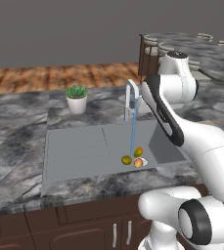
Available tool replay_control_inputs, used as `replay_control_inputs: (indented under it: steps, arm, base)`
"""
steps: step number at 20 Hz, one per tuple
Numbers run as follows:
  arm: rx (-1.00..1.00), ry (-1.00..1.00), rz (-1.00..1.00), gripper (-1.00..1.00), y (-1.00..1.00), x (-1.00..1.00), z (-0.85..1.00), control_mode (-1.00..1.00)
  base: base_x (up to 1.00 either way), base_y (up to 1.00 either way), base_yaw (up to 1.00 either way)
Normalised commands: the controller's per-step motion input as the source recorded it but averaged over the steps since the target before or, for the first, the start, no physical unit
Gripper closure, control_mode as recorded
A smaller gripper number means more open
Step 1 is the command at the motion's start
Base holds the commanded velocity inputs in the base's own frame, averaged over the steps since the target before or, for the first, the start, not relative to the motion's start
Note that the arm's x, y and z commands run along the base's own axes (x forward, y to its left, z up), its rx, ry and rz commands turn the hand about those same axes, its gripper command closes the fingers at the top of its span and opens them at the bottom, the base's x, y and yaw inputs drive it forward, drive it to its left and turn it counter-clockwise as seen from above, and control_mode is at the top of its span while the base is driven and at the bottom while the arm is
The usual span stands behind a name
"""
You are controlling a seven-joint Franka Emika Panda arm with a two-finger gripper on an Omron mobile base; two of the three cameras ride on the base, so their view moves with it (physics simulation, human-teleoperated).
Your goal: Pick the mango, orange, mango from the sink and place them on the cutting board to airdry. Then turn off the sink faucet.
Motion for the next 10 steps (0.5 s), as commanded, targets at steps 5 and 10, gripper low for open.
replay_control_inputs:
  steps: [5,10]
  arm:
    - [0.0,-0.03,0.0,-1.0,0.03,-0.41,-0.04,-1.0]
    - [0.0,-0.04,0.0,-1.0,-0.05,-0.62,-0.13,-1.0]
  base:
    - [0.0,0.0,0.0]
    - [0.0,0.0,0.0]
